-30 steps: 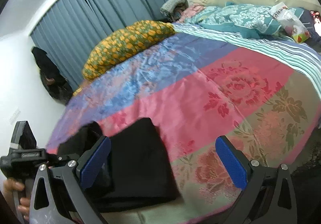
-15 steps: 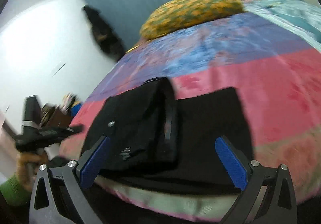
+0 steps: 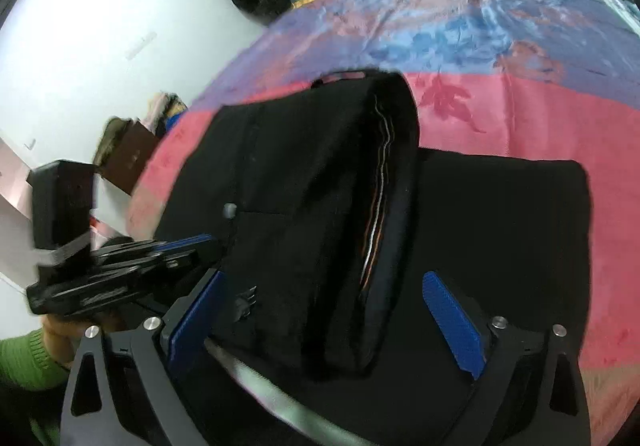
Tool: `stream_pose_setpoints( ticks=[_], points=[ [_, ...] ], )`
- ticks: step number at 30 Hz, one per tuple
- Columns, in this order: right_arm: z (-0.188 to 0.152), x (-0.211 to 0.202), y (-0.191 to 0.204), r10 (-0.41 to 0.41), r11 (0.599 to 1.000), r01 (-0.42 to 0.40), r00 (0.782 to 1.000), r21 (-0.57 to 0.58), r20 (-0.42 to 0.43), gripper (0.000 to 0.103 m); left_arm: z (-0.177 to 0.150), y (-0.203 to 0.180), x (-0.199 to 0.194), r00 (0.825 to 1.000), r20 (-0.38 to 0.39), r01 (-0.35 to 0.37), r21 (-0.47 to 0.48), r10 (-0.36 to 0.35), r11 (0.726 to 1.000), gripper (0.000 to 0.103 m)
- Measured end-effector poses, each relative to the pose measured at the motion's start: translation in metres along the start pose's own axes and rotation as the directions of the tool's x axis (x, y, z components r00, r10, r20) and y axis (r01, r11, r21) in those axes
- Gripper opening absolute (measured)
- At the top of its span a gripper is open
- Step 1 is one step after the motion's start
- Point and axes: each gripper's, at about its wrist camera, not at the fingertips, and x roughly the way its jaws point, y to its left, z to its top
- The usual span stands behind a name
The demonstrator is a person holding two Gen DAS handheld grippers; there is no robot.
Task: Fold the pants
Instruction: 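Grasp the trousers with the right gripper while the left gripper releases them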
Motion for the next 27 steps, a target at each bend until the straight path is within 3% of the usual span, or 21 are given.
stream_pose_setpoints(
  ticks=[2, 5, 9, 14, 15, 20, 23, 27],
  points=[
    [0.004, 0.004, -0.004, -0.014, 1.000, 0.014, 1.000, 0.017, 0.001, 0.082, -0.003, -0.002, -0.002, 1.000, 0.005, -0.006, 0.014, 0.006, 1.000, 0.007],
    [0.011, 0.005, -0.004, 0.070, 0.997, -0.070, 0.998, 0.033, 0.000, 0.060, 0.001, -0.002, 0.003, 1.000, 0.014, -0.007, 0.014, 0.007, 1.000, 0.007],
    [0.013, 0.015, -0.002, 0.038, 0.999, -0.039, 0.997, 0.000, -0.071, 0.059, 0.000, 0.001, 0.006, 1.000, 0.026, 0.010, 0.004, -0.010, 1.000, 0.007],
    [0.017, 0.026, -0.019, 0.107, 0.989, -0.095, 0.988, 0.115, -0.107, 0.060, -0.003, 0.008, 0.004, 0.997, 0.051, 0.055, -0.012, -0.054, 0.998, 0.007],
    [0.018, 0.027, -0.014, 0.088, 0.993, -0.079, 0.989, 0.087, -0.117, 0.059, -0.003, 0.009, 0.004, 0.997, 0.054, 0.060, -0.017, -0.059, 0.998, 0.007],
    [0.019, 0.024, 0.030, -0.088, 0.989, 0.072, 0.989, -0.128, -0.121, 0.027, 0.004, 0.014, -0.007, 0.997, 0.032, 0.066, -0.092, -0.064, 0.994, 0.009],
    [0.019, 0.003, 0.034, -0.030, 0.997, 0.026, 0.998, -0.074, -0.050, 0.021, 0.010, 0.028, -0.036, 0.993, 0.107, 0.070, -0.164, -0.053, 0.984, 0.021],
    [0.019, -0.030, 0.030, 0.160, 0.986, -0.162, 0.985, 0.038, 0.060, 0.019, 0.015, 0.063, -0.081, 0.964, 0.257, -0.012, -0.244, 0.076, 0.970, 0.026]
  ],
)
